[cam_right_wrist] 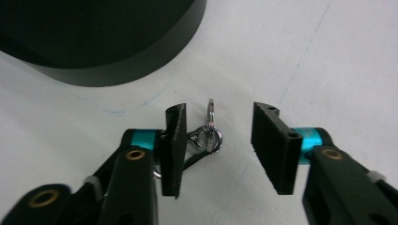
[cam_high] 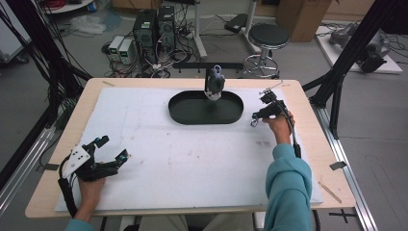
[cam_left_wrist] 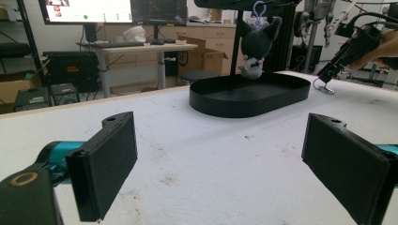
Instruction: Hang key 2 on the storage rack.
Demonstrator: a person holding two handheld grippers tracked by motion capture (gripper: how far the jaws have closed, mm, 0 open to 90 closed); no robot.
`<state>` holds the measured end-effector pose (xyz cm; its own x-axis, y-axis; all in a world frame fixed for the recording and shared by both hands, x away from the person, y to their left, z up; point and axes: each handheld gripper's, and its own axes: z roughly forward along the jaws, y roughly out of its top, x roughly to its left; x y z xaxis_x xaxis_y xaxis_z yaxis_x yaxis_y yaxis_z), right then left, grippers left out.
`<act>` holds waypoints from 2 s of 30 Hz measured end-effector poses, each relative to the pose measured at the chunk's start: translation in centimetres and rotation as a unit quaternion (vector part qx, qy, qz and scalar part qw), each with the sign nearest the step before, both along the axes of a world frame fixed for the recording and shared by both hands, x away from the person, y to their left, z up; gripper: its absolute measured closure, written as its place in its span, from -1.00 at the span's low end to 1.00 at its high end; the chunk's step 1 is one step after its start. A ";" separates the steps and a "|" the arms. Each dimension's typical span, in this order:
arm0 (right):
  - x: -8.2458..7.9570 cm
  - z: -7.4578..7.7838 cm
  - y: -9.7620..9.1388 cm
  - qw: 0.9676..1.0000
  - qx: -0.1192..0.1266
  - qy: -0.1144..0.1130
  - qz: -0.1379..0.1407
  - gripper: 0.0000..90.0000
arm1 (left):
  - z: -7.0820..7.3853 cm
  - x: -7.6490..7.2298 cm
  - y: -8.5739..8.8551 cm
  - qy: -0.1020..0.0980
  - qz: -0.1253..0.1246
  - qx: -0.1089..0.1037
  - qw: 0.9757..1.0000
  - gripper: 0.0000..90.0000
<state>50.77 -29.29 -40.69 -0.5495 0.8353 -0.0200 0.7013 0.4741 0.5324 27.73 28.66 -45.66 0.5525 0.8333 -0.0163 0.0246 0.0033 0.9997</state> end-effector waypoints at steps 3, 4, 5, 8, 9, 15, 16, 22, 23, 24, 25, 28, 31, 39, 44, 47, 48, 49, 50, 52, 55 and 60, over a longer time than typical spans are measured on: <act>0.0 0.0 0.2 1.000 -0.004 0.001 0.005 0.40 | 0.0 0.0 0.0 0.000 0.000 0.000 1.000 -0.76; 0.0 0.0 0.2 1.000 -0.011 0.000 0.009 0.43 | 0.0 0.0 0.0 0.000 0.000 0.000 1.000 -0.76; 0.0 0.0 0.3 1.000 -0.012 -0.001 0.009 0.46 | 0.0 0.0 0.0 0.000 0.000 0.000 1.000 -0.76; 0.0 -0.1 0.5 1.000 -0.013 0.002 0.011 0.51 | 0.0 0.0 0.0 0.000 0.000 0.000 1.000 -0.76; 0.0 -0.1 0.5 1.000 -0.015 0.002 0.014 0.53 | 0.0 0.0 0.0 0.000 0.000 0.000 1.000 -0.76; 0.0 -0.1 0.3 1.000 -0.020 0.005 0.010 0.65 | 0.0 0.0 0.0 0.000 0.000 0.000 1.000 -0.76; 0.0 -0.1 0.3 1.000 -0.020 0.004 0.010 0.67 | 0.0 0.0 0.0 0.000 0.000 0.000 1.000 -0.76; 0.1 -0.2 0.3 1.000 -0.022 0.006 0.013 0.76 | 0.0 0.0 0.0 0.000 0.000 -0.001 1.000 -0.76; 0.1 -0.2 0.3 1.000 -0.020 0.006 0.014 0.76 | 0.0 0.0 0.0 0.000 0.000 0.000 1.000 -0.76; 0.0 -0.2 0.4 1.000 -0.021 0.010 0.011 0.76 | 0.0 0.0 0.0 0.000 0.000 -0.001 1.000 -0.76; 0.0 -0.2 0.4 1.000 -0.022 0.010 0.012 0.76 | 0.0 0.0 0.0 0.000 0.000 -0.001 1.000 -0.76; 0.1 -0.3 0.5 1.000 -0.021 0.012 0.011 0.83 | 0.0 0.0 0.0 0.000 0.001 -0.001 1.000 -0.76; 0.1 -0.3 0.5 1.000 -0.023 0.012 0.017 0.94 | 0.0 0.0 0.0 0.000 0.000 -0.001 1.000 -0.76; 0.0 -0.1 0.6 0.999 -0.027 0.019 0.020 0.95 | 0.0 0.0 0.0 0.000 0.001 -0.001 1.000 -0.76; -0.1 0.0 0.5 0.999 -0.029 0.018 0.022 0.96 | 0.0 0.0 0.0 0.000 0.001 -0.001 1.000 -0.76; -0.2 0.2 0.5 0.999 -0.027 0.016 0.022 0.97 | 0.0 0.0 0.0 0.000 0.001 -0.001 1.000 -0.76; -0.2 0.3 0.5 0.999 -0.029 0.016 0.025 0.97 | 0.0 0.0 0.0 0.000 0.001 -0.001 1.000 -0.76; -0.3 0.4 0.5 0.999 -0.027 0.015 0.026 0.97 | 0.0 0.0 0.0 0.000 0.001 -0.001 1.000 -0.76; -0.3 0.4 0.5 0.999 -0.024 0.015 0.024 0.97 | 0.0 0.0 0.0 0.001 0.002 -0.002 1.000 -0.76; -0.5 0.8 0.6 0.999 -0.018 0.008 0.027 0.97 | 0.0 0.0 0.0 0.001 0.002 -0.001 1.000 -0.76; -0.7 1.3 0.6 0.999 -0.001 -0.004 0.032 0.97 | 0.0 0.0 0.0 0.001 0.001 0.002 1.000 -0.76; -1.5 2.4 0.4 0.999 0.024 -0.020 0.032 0.98 | 0.0 0.0 0.0 0.001 0.000 0.000 1.000 -0.76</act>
